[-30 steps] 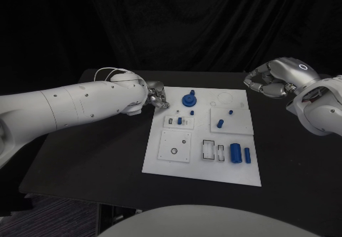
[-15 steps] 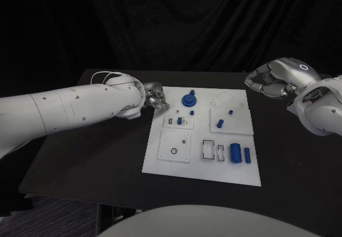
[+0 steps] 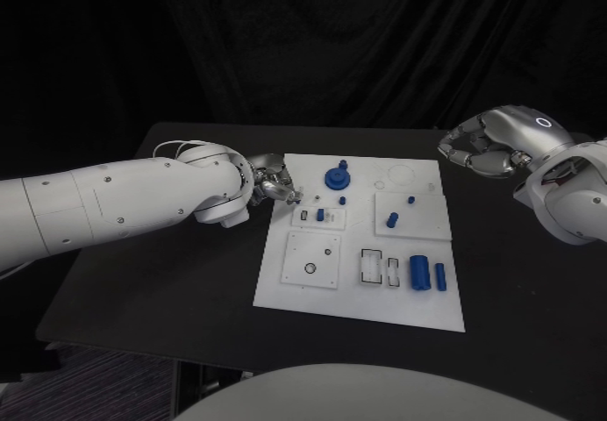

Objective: Assemble the parts on the task board

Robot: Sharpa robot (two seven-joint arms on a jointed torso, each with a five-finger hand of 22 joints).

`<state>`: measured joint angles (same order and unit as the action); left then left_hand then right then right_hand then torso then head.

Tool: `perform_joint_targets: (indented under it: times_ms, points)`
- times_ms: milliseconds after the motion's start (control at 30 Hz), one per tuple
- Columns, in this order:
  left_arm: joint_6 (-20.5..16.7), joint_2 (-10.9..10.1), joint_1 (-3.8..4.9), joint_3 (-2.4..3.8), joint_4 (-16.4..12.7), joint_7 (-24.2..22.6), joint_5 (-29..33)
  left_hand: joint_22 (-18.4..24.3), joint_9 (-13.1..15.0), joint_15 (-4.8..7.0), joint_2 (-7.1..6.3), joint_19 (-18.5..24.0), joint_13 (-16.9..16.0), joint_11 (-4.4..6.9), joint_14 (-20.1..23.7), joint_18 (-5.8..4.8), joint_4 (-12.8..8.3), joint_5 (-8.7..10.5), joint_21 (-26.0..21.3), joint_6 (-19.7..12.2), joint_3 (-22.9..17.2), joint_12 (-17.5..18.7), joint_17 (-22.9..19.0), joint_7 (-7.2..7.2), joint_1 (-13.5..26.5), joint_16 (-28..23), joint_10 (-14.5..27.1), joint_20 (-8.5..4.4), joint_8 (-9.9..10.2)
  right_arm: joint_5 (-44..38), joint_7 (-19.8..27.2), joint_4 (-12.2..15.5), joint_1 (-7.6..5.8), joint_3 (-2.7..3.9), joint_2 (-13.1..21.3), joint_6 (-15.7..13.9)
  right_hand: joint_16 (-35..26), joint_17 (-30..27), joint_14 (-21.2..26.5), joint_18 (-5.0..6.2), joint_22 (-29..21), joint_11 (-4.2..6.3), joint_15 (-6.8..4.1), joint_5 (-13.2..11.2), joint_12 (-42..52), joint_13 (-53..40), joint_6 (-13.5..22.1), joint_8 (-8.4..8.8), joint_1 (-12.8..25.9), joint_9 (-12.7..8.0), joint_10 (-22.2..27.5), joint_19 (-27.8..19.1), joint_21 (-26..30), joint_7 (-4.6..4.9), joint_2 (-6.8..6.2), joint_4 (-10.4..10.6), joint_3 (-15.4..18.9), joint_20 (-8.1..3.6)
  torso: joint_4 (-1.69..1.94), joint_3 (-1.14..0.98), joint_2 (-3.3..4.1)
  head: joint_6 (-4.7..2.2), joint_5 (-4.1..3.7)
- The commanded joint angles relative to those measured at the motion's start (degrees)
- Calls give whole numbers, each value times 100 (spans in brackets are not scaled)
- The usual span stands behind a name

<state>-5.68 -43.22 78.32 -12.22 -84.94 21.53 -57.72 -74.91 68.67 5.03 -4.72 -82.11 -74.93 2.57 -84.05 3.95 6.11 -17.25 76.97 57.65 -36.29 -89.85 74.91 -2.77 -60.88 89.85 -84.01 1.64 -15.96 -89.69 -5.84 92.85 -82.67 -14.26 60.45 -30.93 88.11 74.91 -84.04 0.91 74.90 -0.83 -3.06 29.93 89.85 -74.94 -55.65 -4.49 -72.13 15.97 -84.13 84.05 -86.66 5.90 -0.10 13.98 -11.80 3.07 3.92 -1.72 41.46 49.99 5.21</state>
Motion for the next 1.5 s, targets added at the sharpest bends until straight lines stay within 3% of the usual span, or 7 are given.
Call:
perform_joint_targets:
  times_ms: [33,133,300,467,500,900,1500]
  points:
    - [-6,-48,-27,4,-98,30,353,-924,1,19,89,4,-1507,25,-595,-46,-155,423,-43,213,7,-15,1509,173,226,15,-599,-34,28,-15,-117,9,25,4,9,25,-19,989,-489,14,1371,36,-17,25,15,-1506,-34,30,-67,-7,-587,414,20,-22,4,-12,-21,8,-6,-3,-1,1,14]
    - [62,-95,-51,3,-136,-25,577,-933,-5,12,181,4,-1507,17,-595,-45,-170,846,-58,240,101,-15,1509,169,455,15,-599,-28,44,-15,-117,8,35,4,11,20,-20,988,-489,15,1371,41,-22,41,15,-1506,-34,31,-88,-9,-587,413,22,-25,-6,-36,-40,3,-2,3,-3,1,14]
    - [101,-116,-102,3,-86,-170,754,-922,-9,7,231,26,-1507,12,-595,-36,-187,910,-99,230,114,-15,1509,167,504,15,-599,-26,59,-15,-118,5,43,4,6,13,-21,984,-488,14,1371,43,-25,53,15,-1506,-34,31,-98,-9,-587,414,20,-26,-11,-49,-49,0,-1,-5,-15,1,11]
    - [85,-83,-192,3,64,-328,820,-922,4,-21,270,74,-1507,-17,-595,-25,-113,185,-173,201,231,-15,1509,139,625,15,-599,-1,85,-15,-112,0,58,4,5,3,-21,984,-488,13,1373,44,-26,65,15,-1506,-35,31,-105,-10,-587,415,17,-26,-14,-58,-57,-2,-1,0,-22,1,-20]
    - [80,-71,-204,3,94,-349,824,-932,31,-22,224,90,-1507,-40,-595,-24,66,-783,-195,218,602,-15,1509,148,591,15,-599,8,82,-15,-111,-1,60,4,5,1,-21,984,-488,13,1373,44,-26,65,15,-1506,-35,31,-105,-10,-587,415,17,-26,-14,-58,-57,-2,-1,0,-25,1,-23]
    - [-71,32,-287,3,205,-518,399,-955,17,-29,314,83,-1507,-23,-595,-22,55,-733,-196,143,781,-15,1509,129,301,15,-599,9,144,-15,-97,-7,85,4,4,-20,-20,987,-488,14,1371,44,-28,79,15,-1506,-35,31,-110,-10,-587,414,19,-25,-17,-66,-65,-4,-3,-1,-48,1,-47]
    - [-399,-84,-347,3,-125,-450,-285,-966,-15,-32,339,79,-1507,-29,-595,-22,32,-795,-199,113,814,-15,1509,118,152,15,-599,12,190,-15,-109,-8,91,4,1,-17,-22,982,-488,13,1373,43,-28,89,15,-1506,-36,31,-113,-11,-587,415,17,-25,-21,-73,-72,-6,6,4,-29,1,0]
